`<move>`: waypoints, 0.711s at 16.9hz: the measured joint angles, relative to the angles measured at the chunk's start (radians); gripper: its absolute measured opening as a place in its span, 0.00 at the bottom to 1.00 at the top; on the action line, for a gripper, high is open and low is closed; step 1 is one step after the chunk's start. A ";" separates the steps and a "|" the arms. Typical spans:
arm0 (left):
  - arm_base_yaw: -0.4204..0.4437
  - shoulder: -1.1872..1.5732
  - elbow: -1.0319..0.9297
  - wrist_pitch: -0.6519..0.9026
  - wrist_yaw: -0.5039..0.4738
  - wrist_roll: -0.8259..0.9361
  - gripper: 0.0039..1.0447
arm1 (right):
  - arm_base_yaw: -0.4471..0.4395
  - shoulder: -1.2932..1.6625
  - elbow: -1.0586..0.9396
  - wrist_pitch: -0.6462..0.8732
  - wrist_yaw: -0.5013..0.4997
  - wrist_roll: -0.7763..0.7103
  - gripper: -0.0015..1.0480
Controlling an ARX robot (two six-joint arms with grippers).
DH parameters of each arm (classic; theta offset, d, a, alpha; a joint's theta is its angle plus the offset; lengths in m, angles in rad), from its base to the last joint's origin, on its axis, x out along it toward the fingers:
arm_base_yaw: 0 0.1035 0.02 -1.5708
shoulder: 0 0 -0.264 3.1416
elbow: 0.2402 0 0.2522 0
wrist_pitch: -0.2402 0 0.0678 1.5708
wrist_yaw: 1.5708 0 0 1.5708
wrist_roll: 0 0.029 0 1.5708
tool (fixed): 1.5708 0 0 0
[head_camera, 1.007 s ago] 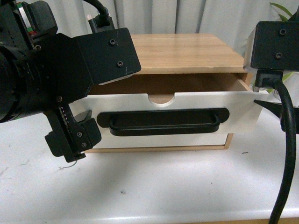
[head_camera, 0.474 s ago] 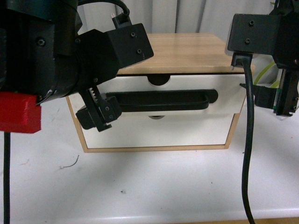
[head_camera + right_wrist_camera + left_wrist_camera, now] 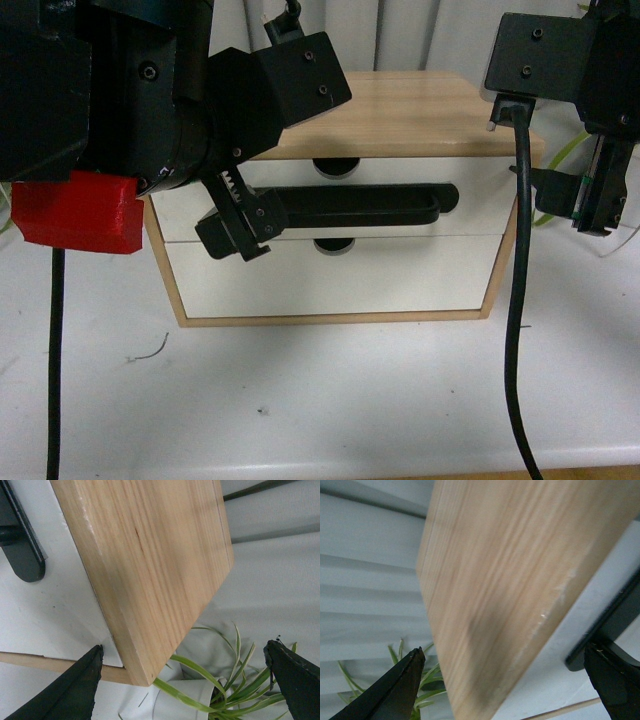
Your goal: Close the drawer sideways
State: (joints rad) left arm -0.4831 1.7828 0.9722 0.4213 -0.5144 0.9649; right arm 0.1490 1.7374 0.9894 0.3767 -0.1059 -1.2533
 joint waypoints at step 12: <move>0.130 -0.583 -0.199 -0.351 0.206 -0.818 0.94 | -0.150 -0.538 -0.395 0.030 -0.078 1.070 0.94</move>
State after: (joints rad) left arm -0.3527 1.2003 0.7734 0.0708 -0.3088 0.1474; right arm -0.0013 1.1995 0.5945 0.4068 -0.1841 -0.1833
